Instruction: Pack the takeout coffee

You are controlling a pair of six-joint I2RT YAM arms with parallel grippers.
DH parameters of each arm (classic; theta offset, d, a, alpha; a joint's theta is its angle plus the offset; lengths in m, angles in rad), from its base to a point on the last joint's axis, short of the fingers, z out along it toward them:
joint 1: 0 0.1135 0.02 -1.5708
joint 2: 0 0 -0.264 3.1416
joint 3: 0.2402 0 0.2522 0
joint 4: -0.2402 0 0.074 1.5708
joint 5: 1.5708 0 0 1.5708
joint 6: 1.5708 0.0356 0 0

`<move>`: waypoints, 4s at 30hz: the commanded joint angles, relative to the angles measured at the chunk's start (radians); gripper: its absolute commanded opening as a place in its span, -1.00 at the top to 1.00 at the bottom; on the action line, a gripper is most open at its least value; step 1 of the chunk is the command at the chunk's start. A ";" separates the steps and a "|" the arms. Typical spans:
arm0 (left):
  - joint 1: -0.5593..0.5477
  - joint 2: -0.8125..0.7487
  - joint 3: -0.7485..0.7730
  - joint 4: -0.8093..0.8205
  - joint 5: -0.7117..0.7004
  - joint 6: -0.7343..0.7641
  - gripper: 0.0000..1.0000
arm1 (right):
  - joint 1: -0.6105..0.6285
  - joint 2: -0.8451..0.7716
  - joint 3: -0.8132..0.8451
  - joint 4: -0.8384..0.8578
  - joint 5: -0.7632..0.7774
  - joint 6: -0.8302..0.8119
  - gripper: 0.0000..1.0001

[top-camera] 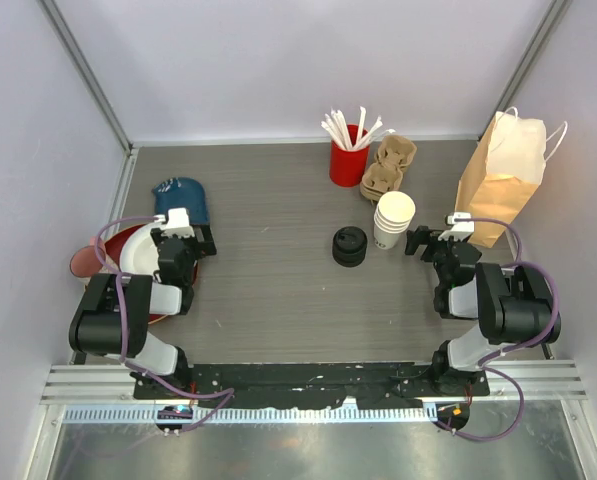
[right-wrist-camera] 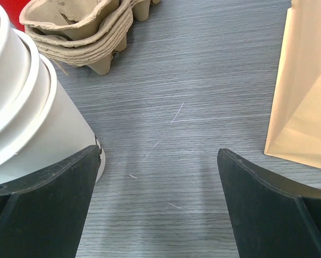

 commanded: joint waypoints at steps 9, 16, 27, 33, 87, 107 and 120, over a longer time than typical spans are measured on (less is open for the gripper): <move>0.006 -0.009 0.025 0.031 -0.007 0.007 -0.99 | 0.004 -0.400 0.066 -0.306 0.036 0.074 -0.89; 0.006 -0.085 0.226 -0.384 0.065 0.024 -1.00 | 0.004 -0.566 0.331 -0.755 -0.102 0.143 -0.81; -0.006 -0.130 0.855 -1.310 0.486 0.013 -0.82 | 0.106 -0.470 0.909 -1.681 -0.156 0.061 -0.41; -0.048 -0.139 1.080 -1.702 0.580 0.061 -0.72 | 0.335 -0.298 1.138 -1.979 0.083 0.000 -0.40; -0.088 -0.170 1.040 -1.775 0.573 0.132 -0.66 | 0.400 0.009 1.295 -1.972 0.106 -0.132 0.98; -0.088 -0.173 1.051 -1.770 0.602 0.133 -0.65 | 0.430 -0.068 1.437 -2.053 0.299 -0.223 0.99; -0.065 -0.179 1.117 -1.828 0.430 0.155 -0.79 | 0.761 -0.079 1.591 -2.003 0.048 -0.353 0.98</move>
